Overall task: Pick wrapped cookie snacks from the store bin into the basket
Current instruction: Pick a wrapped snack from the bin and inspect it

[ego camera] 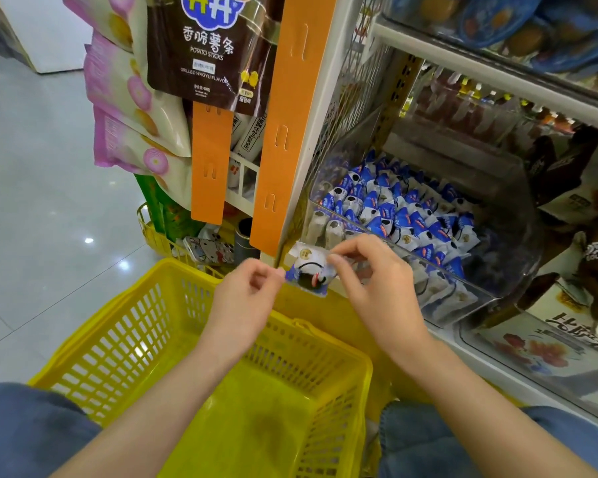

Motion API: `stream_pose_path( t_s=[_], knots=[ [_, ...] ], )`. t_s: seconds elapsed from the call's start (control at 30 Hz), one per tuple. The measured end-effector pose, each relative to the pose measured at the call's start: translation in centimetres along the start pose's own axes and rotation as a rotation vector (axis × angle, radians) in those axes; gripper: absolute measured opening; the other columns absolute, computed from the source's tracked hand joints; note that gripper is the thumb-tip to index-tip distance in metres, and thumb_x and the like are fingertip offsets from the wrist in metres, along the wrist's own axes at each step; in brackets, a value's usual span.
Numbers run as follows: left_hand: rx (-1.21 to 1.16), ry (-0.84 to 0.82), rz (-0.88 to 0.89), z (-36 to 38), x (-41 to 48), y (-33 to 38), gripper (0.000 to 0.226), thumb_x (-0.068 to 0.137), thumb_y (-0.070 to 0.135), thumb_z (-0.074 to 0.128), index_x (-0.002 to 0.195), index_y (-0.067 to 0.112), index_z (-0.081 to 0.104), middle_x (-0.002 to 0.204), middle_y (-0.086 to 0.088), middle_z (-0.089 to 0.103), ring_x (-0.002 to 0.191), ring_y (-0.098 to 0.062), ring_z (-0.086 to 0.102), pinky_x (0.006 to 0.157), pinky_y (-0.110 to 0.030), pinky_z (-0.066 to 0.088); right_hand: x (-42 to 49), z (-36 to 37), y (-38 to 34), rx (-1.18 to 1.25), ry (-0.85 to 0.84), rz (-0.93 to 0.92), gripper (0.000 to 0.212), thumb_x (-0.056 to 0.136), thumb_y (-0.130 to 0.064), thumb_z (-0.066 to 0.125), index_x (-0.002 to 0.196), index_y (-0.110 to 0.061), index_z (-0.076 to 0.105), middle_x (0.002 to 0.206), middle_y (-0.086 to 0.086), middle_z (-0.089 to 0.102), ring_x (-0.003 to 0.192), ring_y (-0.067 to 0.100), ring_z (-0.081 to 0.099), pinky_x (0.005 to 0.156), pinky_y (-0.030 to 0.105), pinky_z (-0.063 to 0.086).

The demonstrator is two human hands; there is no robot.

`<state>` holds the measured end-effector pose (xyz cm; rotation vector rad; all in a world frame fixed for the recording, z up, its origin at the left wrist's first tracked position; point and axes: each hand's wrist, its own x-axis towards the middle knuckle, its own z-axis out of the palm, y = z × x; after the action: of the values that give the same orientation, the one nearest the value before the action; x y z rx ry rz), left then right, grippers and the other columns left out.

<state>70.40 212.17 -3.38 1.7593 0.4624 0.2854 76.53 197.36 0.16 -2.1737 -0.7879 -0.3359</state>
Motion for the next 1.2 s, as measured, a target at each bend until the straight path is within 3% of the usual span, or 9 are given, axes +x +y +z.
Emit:
stream_pose_path(
  t_s=[0.13, 0.27, 0.37, 0.47, 0.57, 0.63, 0.7, 0.87, 1.2],
  knots=[
    [-0.257, -0.275, -0.313, -0.1, 0.1, 0.3, 0.050, 0.097, 0.050, 0.025, 0.092, 0.022, 0.067, 0.078, 0.003, 0.073, 0.071, -0.011, 0.067, 0.073, -0.030, 0.045, -0.9, 0.1, -0.6, -0.013, -0.113, -0.149, 0.002, 0.086, -0.011, 0.063, 0.087, -0.010, 0.065, 0.089, -0.002, 0.060, 0.085, 0.005, 0.057, 0.074, 0.020, 0.049],
    [-0.532, -0.245, -0.250, -0.4, 0.2, 0.5, 0.034, 0.092, 0.042, 0.043, 0.096, 0.021, 0.071, 0.094, -0.003, 0.073, 0.081, -0.010, 0.068, 0.074, -0.029, 0.050, -1.6, 0.4, -1.1, -0.160, -0.255, -0.299, 0.010, 0.086, -0.020, 0.062, 0.088, -0.012, 0.067, 0.092, 0.002, 0.061, 0.088, 0.019, 0.058, 0.067, 0.039, 0.052],
    [-0.488, -0.173, -0.148, -0.4, 0.1, 0.5, 0.020, 0.090, 0.027, 0.055, 0.085, 0.030, 0.074, 0.092, 0.001, 0.074, 0.083, -0.009, 0.069, 0.072, -0.026, 0.050, -1.7, 0.8, -1.2, -0.204, -0.313, -0.323, 0.011, 0.087, -0.023, 0.060, 0.091, -0.014, 0.067, 0.092, -0.001, 0.060, 0.087, 0.015, 0.055, 0.068, 0.035, 0.050],
    [-0.500, -0.145, -0.123, -0.4, 0.2, 0.2, 0.022, 0.091, 0.021, 0.054, 0.086, 0.029, 0.074, 0.093, 0.002, 0.074, 0.086, -0.011, 0.069, 0.077, -0.030, 0.050, -1.4, 1.1, -1.6, 0.097, -0.296, 0.030, 0.011, 0.092, -0.024, 0.054, 0.100, -0.019, 0.060, 0.096, -0.006, 0.059, 0.087, 0.004, 0.055, 0.076, 0.021, 0.048],
    [-0.573, -0.241, -0.138, -0.5, 0.3, 0.2, 0.022, 0.092, 0.022, 0.050, 0.095, 0.022, 0.072, 0.098, -0.003, 0.073, 0.088, -0.013, 0.069, 0.073, -0.027, 0.051, -0.4, 0.7, -1.6, 0.456, -0.376, 0.560, 0.017, 0.095, -0.028, 0.045, 0.110, -0.020, 0.050, 0.109, 0.002, 0.062, 0.086, 0.005, 0.060, 0.075, 0.023, 0.054],
    [-0.582, -0.344, -0.106, -0.4, 0.2, 0.2, 0.024, 0.093, 0.024, 0.048, 0.101, 0.021, 0.071, 0.102, -0.004, 0.072, 0.090, -0.015, 0.068, 0.070, -0.022, 0.053, 0.1, 0.2, -1.4, 0.649, -0.496, 0.721, 0.025, 0.098, -0.027, 0.041, 0.115, -0.015, 0.053, 0.112, 0.006, 0.065, 0.087, 0.011, 0.064, 0.071, 0.022, 0.056],
    [-0.533, -0.371, -0.075, -0.1, -0.1, 0.3, 0.024, 0.094, 0.024, 0.048, 0.100, 0.025, 0.071, 0.101, -0.002, 0.073, 0.091, -0.013, 0.068, 0.070, -0.019, 0.053, 0.1, -0.2, -1.5, 0.769, -0.539, 0.728, 0.029, 0.099, -0.025, 0.040, 0.117, -0.012, 0.058, 0.107, 0.008, 0.068, 0.086, 0.013, 0.067, 0.070, 0.021, 0.057],
    [-0.199, -0.071, 0.138, 0.2, -0.2, 0.2, 0.015, 0.090, 0.020, 0.056, 0.097, 0.033, 0.057, 0.095, 0.008, 0.063, 0.078, 0.006, 0.057, 0.066, -0.009, 0.046, -0.3, 0.5, -1.5, 0.777, -0.457, 0.711, 0.019, 0.094, -0.025, 0.051, 0.105, -0.013, 0.062, 0.093, 0.005, 0.072, 0.079, 0.011, 0.069, 0.064, 0.022, 0.057],
    [-0.105, -0.206, 0.237, -0.3, -0.1, -0.1, 0.035, 0.087, 0.012, 0.061, 0.113, 0.034, 0.058, 0.110, 0.019, 0.064, 0.098, 0.002, 0.064, 0.083, -0.015, 0.049, -0.6, 1.6, -0.6, 0.530, -0.290, 0.463, 0.013, 0.086, -0.025, 0.062, 0.096, -0.030, 0.054, 0.101, -0.001, 0.067, 0.087, 0.012, 0.067, 0.075, 0.029, 0.057]
  ],
)
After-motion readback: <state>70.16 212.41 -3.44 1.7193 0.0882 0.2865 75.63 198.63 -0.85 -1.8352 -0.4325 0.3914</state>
